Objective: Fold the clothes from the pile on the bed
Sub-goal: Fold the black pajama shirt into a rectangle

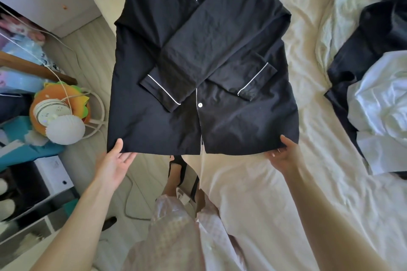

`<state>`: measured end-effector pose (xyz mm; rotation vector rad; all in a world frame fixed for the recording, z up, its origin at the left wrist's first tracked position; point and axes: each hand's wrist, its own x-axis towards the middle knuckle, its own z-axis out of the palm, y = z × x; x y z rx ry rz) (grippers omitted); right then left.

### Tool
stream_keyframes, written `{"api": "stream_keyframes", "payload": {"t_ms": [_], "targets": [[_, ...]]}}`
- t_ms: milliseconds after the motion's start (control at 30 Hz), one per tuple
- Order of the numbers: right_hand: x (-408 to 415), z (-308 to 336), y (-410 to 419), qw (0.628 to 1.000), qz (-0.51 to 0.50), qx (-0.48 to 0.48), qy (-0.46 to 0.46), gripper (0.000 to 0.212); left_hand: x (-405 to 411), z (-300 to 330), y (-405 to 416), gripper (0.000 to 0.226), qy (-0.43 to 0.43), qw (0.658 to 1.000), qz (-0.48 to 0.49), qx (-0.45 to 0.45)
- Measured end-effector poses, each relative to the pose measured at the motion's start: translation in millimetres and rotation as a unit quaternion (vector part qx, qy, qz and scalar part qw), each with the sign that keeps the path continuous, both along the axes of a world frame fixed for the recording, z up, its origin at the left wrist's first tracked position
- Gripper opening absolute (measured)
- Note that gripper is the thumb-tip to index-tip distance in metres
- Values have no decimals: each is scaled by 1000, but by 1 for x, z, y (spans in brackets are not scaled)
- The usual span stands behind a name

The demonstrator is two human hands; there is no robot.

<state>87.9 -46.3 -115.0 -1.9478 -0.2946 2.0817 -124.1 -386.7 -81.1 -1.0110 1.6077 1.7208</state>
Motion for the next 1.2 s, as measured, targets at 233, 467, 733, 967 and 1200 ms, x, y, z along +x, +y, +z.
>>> {"api": "stream_keyframes", "payload": {"t_ms": [233,467,733,967,1200], "targets": [[-3,14,4,998,-52,9,-45,37,6,7,4,50,6,999,35,-35],[11,47,-10,995,-62,9,-77,34,23,35,3,49,2,997,57,-58],[-5,106,-2,998,-51,41,-10,19,3,97,18,48,0,997,77,-11],[-65,149,37,993,10,119,25,6,-68,138,42,40,29,993,74,85],[-171,186,103,976,57,208,-6,20,-176,159,93,30,73,980,96,161]]}}
